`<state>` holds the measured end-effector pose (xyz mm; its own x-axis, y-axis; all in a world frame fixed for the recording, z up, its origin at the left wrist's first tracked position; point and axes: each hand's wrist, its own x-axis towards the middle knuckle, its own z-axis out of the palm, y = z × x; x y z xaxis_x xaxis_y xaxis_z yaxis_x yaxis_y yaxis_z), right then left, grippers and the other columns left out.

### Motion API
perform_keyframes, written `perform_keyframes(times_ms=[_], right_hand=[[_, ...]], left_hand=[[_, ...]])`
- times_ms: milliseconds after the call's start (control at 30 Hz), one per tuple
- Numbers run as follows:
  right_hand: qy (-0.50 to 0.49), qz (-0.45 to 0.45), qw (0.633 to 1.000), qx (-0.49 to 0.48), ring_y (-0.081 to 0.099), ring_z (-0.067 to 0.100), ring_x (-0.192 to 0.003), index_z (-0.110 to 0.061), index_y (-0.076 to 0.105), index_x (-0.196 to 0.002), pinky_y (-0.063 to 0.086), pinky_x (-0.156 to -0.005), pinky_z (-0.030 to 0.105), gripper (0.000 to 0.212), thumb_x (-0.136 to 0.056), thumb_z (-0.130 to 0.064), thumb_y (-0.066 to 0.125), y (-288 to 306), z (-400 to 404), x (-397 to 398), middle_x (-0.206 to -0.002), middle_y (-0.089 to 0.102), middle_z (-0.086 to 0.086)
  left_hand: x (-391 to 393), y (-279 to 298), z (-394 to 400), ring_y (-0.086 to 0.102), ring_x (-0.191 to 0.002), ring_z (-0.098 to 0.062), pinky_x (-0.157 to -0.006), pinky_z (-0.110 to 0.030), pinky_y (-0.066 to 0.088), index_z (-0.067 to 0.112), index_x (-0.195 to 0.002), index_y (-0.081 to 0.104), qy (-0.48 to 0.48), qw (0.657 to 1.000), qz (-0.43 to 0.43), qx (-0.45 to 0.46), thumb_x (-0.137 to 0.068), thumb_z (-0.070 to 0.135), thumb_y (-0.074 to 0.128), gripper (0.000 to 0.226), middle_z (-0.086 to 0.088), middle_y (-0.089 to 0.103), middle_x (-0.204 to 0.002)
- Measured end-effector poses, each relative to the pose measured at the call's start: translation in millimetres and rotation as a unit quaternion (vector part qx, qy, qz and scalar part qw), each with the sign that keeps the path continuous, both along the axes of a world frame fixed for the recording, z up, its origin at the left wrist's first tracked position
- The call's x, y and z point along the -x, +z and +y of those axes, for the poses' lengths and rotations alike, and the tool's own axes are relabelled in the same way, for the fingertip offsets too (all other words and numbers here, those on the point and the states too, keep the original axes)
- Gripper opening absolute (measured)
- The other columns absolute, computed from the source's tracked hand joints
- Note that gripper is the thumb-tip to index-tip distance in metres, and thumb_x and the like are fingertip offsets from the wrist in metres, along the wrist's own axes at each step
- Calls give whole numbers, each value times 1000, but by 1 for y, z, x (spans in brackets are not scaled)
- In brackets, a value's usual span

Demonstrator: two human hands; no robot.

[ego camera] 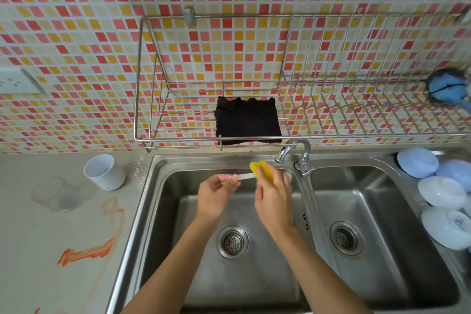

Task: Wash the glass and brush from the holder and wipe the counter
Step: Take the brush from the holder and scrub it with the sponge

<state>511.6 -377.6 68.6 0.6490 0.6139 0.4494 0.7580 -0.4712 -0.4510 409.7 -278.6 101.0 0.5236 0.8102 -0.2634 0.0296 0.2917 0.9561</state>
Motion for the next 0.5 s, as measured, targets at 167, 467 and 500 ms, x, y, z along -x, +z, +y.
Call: perform_keyframes(times_ms=[167,467,500], right_hand=[[79,-1,997,6,55,28,-106,-20,55,-135,49,-92,40,57,-79,-10,55,4,-6,19,-130,56,5],[-170,282,944,-7,39,35,-137,-5,41,-144,34,-110,38,69,-82,-17,70,-22,-40,-74,-153,29,18],[-171,290,942,4,33,34,-141,-2,39,-144,31,-112,37,70,-83,-16,69,-23,-41,-85,-156,25,19]], left_hand=[[1,-4,3,71,-79,-16,-82,-32,55,6,-87,67,-36,997,45,-55,-88,12,69,7,-5,74,-79],[-7,-11,2,64,-72,-19,-84,-50,54,27,-81,68,-88,984,110,-107,-75,30,68,7,-11,72,-80],[-11,-10,2,65,-72,-19,-85,-50,55,26,-81,68,-87,984,111,-106,-77,26,70,4,-10,72,-80]])
